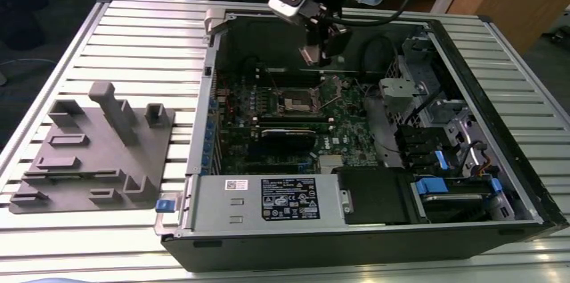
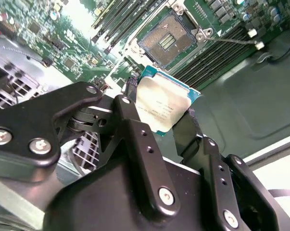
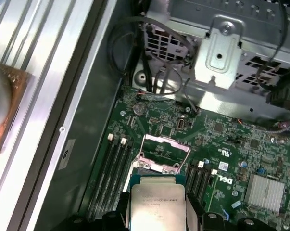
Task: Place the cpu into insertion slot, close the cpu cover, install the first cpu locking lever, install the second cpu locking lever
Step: 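Place the cpu into insertion slot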
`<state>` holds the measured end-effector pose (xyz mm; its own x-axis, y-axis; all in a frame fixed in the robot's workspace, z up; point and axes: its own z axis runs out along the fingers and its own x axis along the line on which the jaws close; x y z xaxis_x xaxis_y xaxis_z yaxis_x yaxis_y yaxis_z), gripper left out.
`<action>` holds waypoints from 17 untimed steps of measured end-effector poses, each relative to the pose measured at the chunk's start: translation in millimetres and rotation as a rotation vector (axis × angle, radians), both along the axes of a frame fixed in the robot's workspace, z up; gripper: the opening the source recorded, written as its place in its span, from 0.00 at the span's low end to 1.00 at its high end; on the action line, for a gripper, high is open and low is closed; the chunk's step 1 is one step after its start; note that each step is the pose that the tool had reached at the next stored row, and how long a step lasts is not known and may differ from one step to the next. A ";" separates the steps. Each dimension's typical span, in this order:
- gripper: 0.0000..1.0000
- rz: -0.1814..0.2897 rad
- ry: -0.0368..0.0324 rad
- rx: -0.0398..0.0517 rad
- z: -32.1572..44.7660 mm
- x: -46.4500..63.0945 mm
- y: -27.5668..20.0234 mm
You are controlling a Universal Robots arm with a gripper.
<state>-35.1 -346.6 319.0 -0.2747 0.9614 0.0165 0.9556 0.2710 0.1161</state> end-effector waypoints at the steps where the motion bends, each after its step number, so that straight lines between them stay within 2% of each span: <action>1: 0.54 -0.018 0.0001 -0.0002 0.1 0.0 -0.1; 14: 0.54 -0.254 0.0001 0.0000 -0.2 0.0 -0.1; 17: 0.54 -0.268 0.0001 -0.0002 -0.2 0.0 -0.1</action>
<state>-35.1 -346.7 318.9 -0.0102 0.9998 0.0163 0.9932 0.0083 0.1160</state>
